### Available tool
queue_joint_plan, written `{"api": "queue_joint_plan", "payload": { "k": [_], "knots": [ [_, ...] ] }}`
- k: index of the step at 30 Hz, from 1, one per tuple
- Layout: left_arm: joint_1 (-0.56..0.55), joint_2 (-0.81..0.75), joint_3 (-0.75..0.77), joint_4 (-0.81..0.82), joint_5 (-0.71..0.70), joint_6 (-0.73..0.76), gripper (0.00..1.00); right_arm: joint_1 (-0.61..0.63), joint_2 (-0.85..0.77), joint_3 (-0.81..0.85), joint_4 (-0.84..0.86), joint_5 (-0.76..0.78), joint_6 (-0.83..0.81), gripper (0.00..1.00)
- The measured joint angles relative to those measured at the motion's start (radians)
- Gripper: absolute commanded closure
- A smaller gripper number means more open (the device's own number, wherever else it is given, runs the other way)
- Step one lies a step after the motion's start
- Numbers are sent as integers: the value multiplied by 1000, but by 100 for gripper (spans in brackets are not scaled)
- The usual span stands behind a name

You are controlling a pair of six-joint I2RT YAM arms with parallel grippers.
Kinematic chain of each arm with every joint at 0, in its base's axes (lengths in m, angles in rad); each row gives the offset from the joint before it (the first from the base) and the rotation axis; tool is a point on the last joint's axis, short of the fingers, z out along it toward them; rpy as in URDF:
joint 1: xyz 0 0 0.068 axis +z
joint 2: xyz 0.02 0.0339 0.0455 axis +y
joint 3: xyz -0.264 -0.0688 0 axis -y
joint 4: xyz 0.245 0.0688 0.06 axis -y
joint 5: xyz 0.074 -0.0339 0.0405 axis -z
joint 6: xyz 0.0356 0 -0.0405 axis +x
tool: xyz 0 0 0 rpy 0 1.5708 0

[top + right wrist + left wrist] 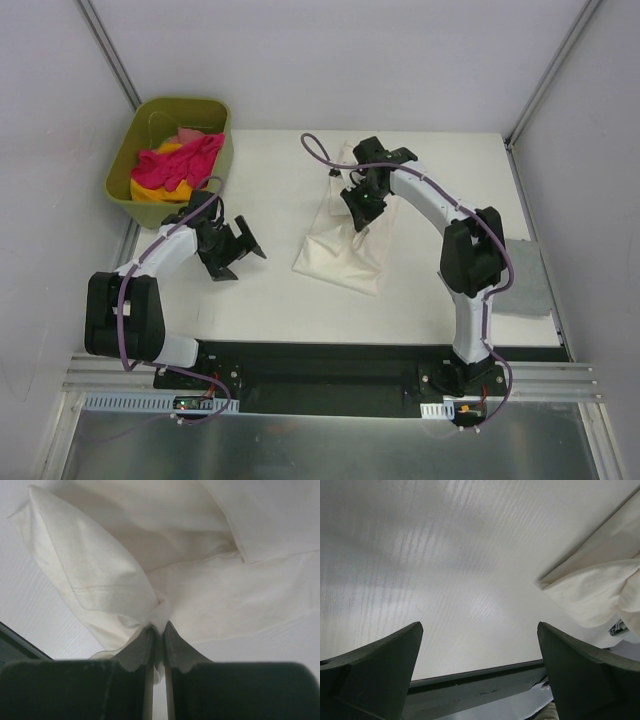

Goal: Fold and stack the t-shirts
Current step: Fold the tshirt

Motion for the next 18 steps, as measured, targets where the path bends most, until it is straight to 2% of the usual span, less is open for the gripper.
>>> {"api": "queue_joint_plan", "payload": {
  "k": [6, 8, 9, 10, 13, 18],
  "knots": [
    [-3, 0, 4, 0, 18, 5, 1, -33, 68, 68, -1, -14, -20, 87],
    [-11, 0, 11, 0, 20, 6, 1, -47, 87, 76, 1, -16, -24, 76],
    [-18, 0, 18, 0, 21, 6, 1, -55, 96, 76, 2, -15, -28, 68],
    [-27, 0, 23, 0, 21, 7, 1, -60, 101, 76, 3, -14, -29, 52],
    [-71, 8, 55, -1, 21, 9, 1, -75, 130, 90, 9, -2, -49, 33],
    [-161, 52, 138, 1, 19, 11, 1, -87, 165, 124, 31, 93, -70, 24]
  ]
}}
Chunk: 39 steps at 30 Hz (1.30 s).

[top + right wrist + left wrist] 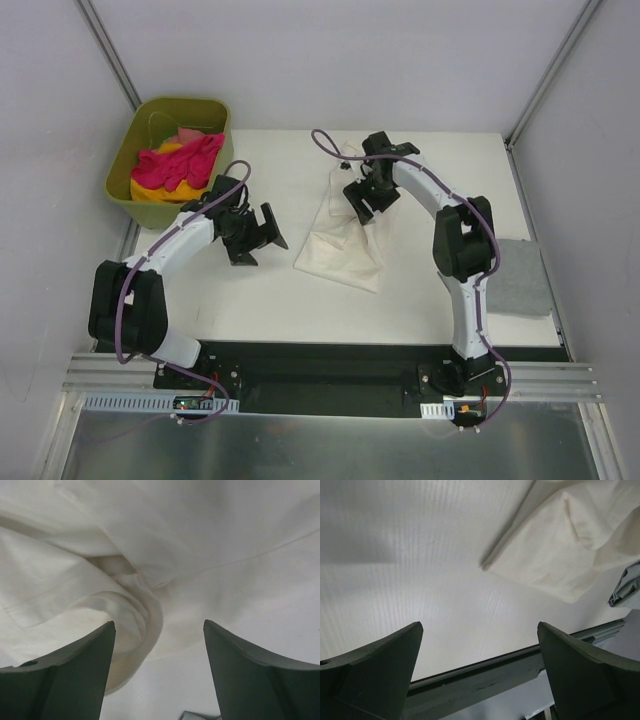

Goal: Fold and stack the t-shirts
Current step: Fold the tshirt

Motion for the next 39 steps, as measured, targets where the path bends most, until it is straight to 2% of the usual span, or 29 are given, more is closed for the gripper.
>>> {"api": "queue_joint_plan", "payload": {
  "k": [5, 9, 10, 12, 16, 17, 20, 26, 32, 39],
  "knots": [
    [-63, 40, 71, 0, 0, 2, 1, -2, -31, -16, 40, 141, 8, 20],
    [-90, 73, 104, 8, 2, 2, 1, -3, -181, -142, 88, 192, 52, 20],
    [-92, 79, 105, 12, 4, 2, 1, -3, -230, -175, 94, 185, 66, 15],
    [-96, 87, 105, 14, 5, 2, 1, -3, -332, -243, 119, 142, 104, 15],
    [-96, 88, 104, 16, 5, 2, 1, 4, -481, -370, 181, -40, 184, 0],
    [-96, 88, 101, 19, 4, 2, 1, 11, -497, -394, 196, -86, 207, 0],
    [-95, 75, 68, 29, -5, 8, 1, 69, -489, -452, 251, -163, 274, 0],
    [-60, -40, -74, 26, -32, 11, 1, 208, -378, -469, 319, -188, 370, 0],
    [10, -164, -182, 10, -60, 11, 1, 253, -268, -464, 361, -142, 430, 0],
    [10, -183, -190, -3, -85, 12, 1, 290, -192, -438, 387, -48, 478, 1]
  ]
}}
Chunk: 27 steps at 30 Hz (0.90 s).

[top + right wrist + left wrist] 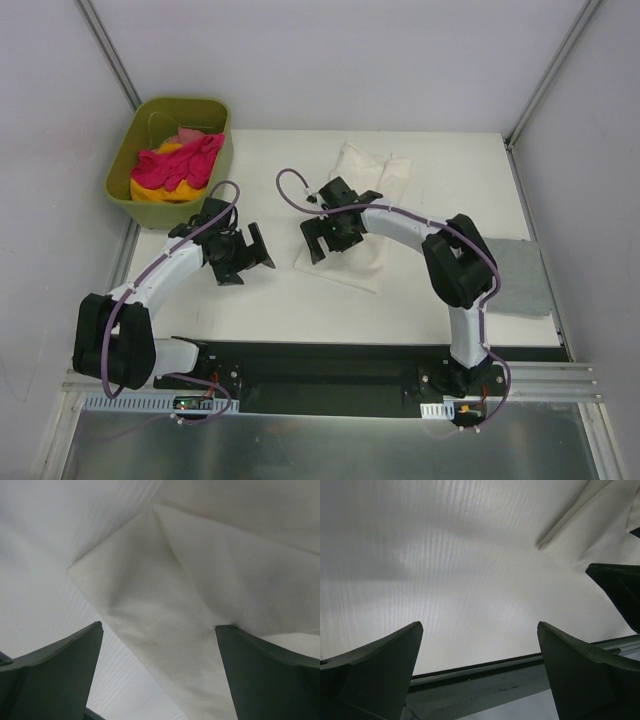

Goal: Fold and stack the t-shirts
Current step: Fold the tshirt

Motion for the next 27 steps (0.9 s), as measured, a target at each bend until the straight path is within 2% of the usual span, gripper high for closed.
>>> {"api": "queue_joint_plan", "payload": {
  "k": [4, 8, 13, 17, 20, 27],
  "knots": [
    [0, 0, 0, -6, -12, 3, 1, -1, 39, 54, 9, 111, 6, 0],
    [0, -2, 0, -19, -24, 5, 1, -27, 128, 216, 29, 212, 1, 0],
    [0, -25, 0, -27, -29, 5, 1, -98, 202, 407, 74, 258, -1, 0],
    [0, -50, 0, -29, -47, 5, 1, -151, 201, 460, 103, 259, -11, 1],
    [0, -55, 0, -29, -50, 5, 1, -166, 170, 409, 117, 239, -35, 0],
    [3, -55, 3, -36, -60, 5, 1, -117, -70, 54, 79, 170, -132, 1]
  ]
}}
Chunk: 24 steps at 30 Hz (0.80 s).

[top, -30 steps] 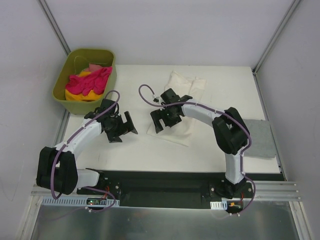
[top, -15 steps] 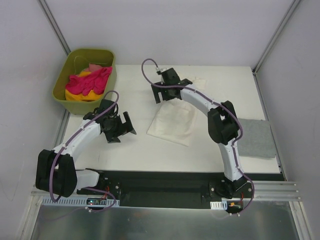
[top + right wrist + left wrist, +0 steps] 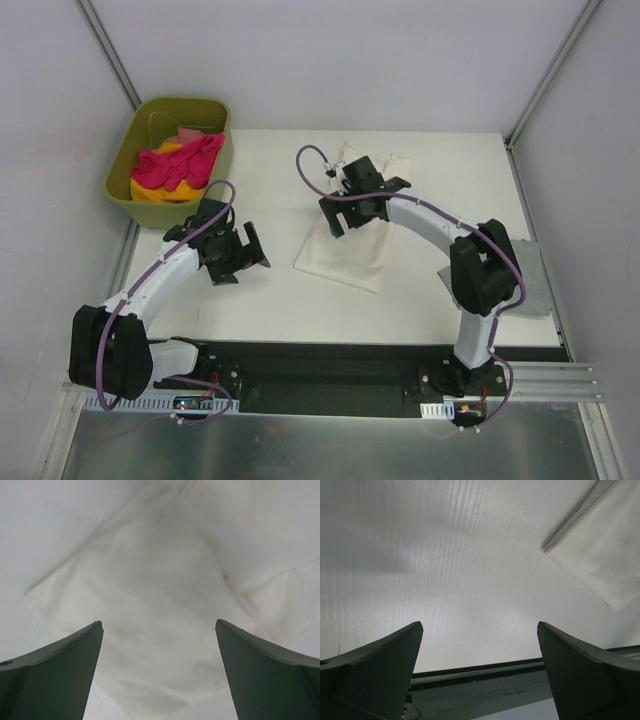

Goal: Fold and stack the t-shirts
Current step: Fold the tshirt

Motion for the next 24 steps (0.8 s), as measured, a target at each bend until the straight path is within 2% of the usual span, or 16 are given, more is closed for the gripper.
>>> {"api": "queue_joint_plan", "payload": {
  "k": [7, 11, 14, 16, 17, 24],
  "knots": [
    [10, 0, 14, -9, -19, 3, 1, 132, -179, -189, -100, 35, -47, 0],
    [17, 0, 20, -10, -25, 3, 1, 219, -172, -231, -140, 45, -66, 15],
    [17, 0, 20, -10, -35, 4, 1, 270, -132, -226, -164, 53, -84, 18],
    [17, 0, 20, -11, -39, 4, 1, 277, -99, -217, -169, 56, -95, 21],
    [17, 0, 20, -12, -40, 4, 1, 277, -87, -214, -171, 58, -100, 26],
    [17, 0, 20, -24, -51, 4, 1, 286, -37, -197, -178, 63, -124, 43]
  ]
}}
